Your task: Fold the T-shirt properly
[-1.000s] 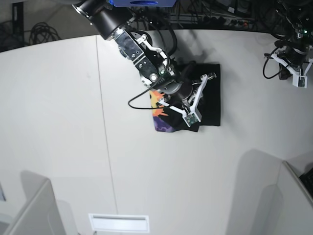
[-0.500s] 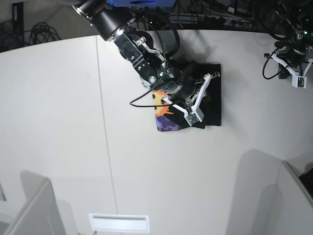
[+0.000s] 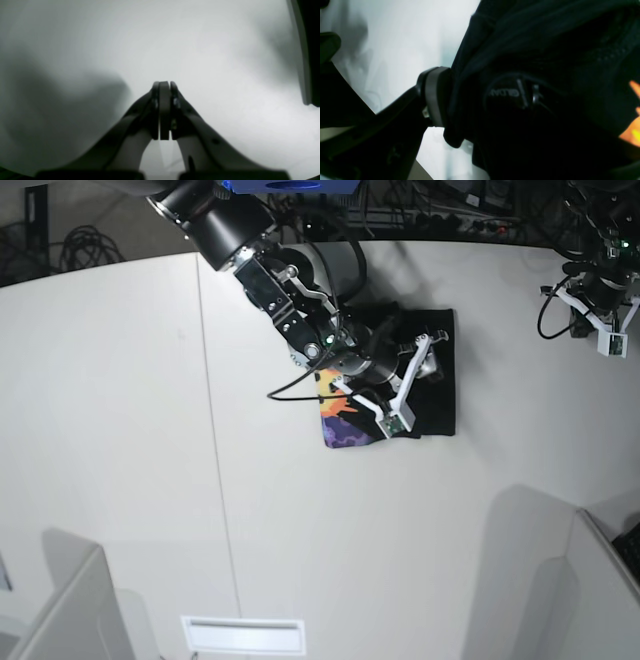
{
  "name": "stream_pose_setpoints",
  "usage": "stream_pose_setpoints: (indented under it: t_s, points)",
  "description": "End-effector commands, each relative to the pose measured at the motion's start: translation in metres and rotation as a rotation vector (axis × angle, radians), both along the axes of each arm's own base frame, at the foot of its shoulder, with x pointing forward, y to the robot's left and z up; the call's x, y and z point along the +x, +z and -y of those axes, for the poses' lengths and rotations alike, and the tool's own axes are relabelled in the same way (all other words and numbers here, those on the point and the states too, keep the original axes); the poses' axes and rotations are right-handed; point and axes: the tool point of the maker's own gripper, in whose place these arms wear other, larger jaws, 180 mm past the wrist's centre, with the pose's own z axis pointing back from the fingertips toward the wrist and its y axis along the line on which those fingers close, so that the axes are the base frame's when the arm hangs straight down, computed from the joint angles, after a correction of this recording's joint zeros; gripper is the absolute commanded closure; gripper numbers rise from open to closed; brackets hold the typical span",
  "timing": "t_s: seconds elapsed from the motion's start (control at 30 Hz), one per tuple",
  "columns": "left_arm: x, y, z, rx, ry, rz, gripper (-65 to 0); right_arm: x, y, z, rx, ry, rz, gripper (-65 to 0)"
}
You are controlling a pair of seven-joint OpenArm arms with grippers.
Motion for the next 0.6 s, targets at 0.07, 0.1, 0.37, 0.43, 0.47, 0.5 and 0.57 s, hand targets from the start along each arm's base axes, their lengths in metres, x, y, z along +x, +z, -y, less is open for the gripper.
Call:
stream_pose_setpoints:
  t_s: [0.07, 0.1, 0.37, 0.43, 0.47, 0.5, 0.57]
  points:
    - [0.005, 0.012, -0.005, 0.021, -0.007, 0.033, 0.0, 0.003, 0.028, -0.022, 0.053, 0.047, 0.071, -36.2]
    - [0.005, 0.012, -0.005, 0.021, -0.007, 0.033, 0.0, 0.001, 0.029, -0.025, 0.050, 0.062, 0.077, -36.2]
    - [0.005, 0.012, -0.005, 0.021, -0.007, 0.033, 0.0, -0.008, 0.038, -0.041, 0.048, 0.133, 0.116, -36.2]
    - [0.006, 0.012, -0.005, 0.021, -0.007, 0.035, 0.0, -0.010, 0.042, -0.048, 0.051, 0.156, 0.139, -36.2]
    - [0.006, 0.012, -0.005, 0.021, -0.007, 0.035, 0.0, -0.013, 0.043, -0.051, 0.054, 0.171, 0.147, -36.2]
    - [0.006, 0.012, -0.005, 0.021, -0.007, 0.035, 0.0, -0.016, 0.045, -0.055, 0.063, 0.188, 0.145, -36.2]
    - [0.006, 0.012, -0.005, 0.021, -0.007, 0.035, 0.0, -0.020, 0.051, -0.061, 0.102, 0.205, 0.117, -36.2]
